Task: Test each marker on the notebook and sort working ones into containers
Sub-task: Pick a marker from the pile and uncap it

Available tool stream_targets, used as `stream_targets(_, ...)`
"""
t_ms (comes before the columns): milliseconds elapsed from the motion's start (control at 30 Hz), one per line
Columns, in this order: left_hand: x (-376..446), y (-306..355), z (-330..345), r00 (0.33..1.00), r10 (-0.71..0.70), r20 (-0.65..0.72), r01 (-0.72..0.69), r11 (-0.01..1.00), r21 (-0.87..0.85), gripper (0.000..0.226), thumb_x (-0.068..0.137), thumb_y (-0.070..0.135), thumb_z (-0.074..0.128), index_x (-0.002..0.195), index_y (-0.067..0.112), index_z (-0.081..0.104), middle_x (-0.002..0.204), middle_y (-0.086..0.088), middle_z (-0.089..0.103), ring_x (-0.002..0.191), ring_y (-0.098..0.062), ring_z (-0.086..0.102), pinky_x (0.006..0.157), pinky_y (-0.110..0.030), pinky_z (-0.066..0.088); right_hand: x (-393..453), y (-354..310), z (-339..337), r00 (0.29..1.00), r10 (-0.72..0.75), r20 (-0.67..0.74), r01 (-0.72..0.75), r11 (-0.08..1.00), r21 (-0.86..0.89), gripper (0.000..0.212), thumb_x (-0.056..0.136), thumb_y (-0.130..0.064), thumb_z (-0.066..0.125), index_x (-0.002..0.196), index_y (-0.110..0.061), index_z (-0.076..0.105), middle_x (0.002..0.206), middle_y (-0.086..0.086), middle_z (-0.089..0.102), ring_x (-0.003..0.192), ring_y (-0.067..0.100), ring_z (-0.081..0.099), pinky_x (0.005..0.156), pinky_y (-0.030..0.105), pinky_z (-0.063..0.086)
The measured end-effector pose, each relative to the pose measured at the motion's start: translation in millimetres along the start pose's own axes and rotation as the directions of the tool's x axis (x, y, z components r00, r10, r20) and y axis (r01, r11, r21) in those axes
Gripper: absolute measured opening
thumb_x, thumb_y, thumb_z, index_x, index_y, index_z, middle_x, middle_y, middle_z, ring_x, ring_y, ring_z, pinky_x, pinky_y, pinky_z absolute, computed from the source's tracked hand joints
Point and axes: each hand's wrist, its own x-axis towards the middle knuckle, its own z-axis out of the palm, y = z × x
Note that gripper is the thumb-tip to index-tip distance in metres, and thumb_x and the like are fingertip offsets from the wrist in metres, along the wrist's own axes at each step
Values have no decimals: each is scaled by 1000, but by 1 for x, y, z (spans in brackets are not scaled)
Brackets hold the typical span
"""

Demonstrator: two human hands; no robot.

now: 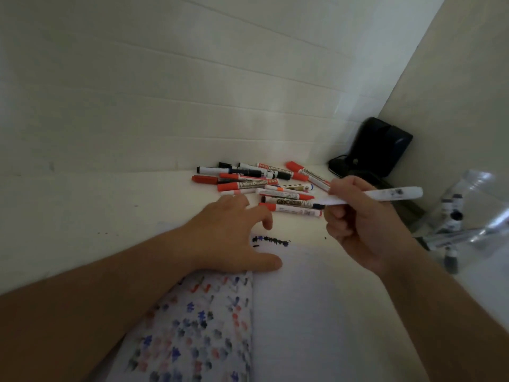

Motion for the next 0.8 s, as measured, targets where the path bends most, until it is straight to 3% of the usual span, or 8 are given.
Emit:
stream_targets(67, 2, -1, 1, 999, -21, 47, 20, 1000, 4, 59, 68, 90, 57, 115, 58, 41, 113, 12, 39, 112, -13, 36, 98, -40, 41, 1, 3, -3, 1000, 19, 23, -16, 993, -116, 24, 89, -6, 68, 73, -15, 53, 59, 5, 43, 48, 14, 31, 45, 26, 21)
stream_targets(133, 3, 0, 1, 999, -17, 51, 17, 1000, -2, 58, 67, 90, 58, 113, 58, 41, 108, 14, 37, 110, -14, 36, 97, -40, 39, -1, 14, -2, 999, 47, 14, -42, 964, -263, 28, 89, 6, 67, 75, -13, 52, 59, 7, 46, 48, 15, 36, 44, 25, 26)
stream_targets(233, 6, 0, 1, 999, -20, 42, 20, 1000, -7, 55, 67, 88, 61, 110, 59, 43, 101, 22, 34, 105, -13, 37, 90, -37, 37, -3, 32, -2, 998, 51, -40, -63, 907, -417, 26, 85, 3, 73, 73, -12, 55, 61, 12, 54, 51, 19, 46, 45, 28, 37)
stream_targets(533, 8, 1, 1, 997, -56, 43, 58, 998, -36, 53, 65, 86, 66, 109, 60, 50, 98, 22, 35, 101, -9, 38, 87, -35, 37, 1, 41, -4, 988, 20, -153, -85, 899, -429, 30, 84, -1, 72, 66, -12, 50, 59, 14, 61, 47, 20, 53, 45, 29, 44)
stream_targets(800, 9, 3, 1, 996, -70, 62, 71, 997, -22, 57, 61, 89, 65, 109, 62, 49, 98, 23, 34, 98, -10, 37, 88, -36, 39, 2, 41, -5, 993, 32, -111, -80, 883, -462, 25, 85, -3, 76, 71, -8, 55, 63, 16, 68, 50, 22, 61, 50, 31, 51)
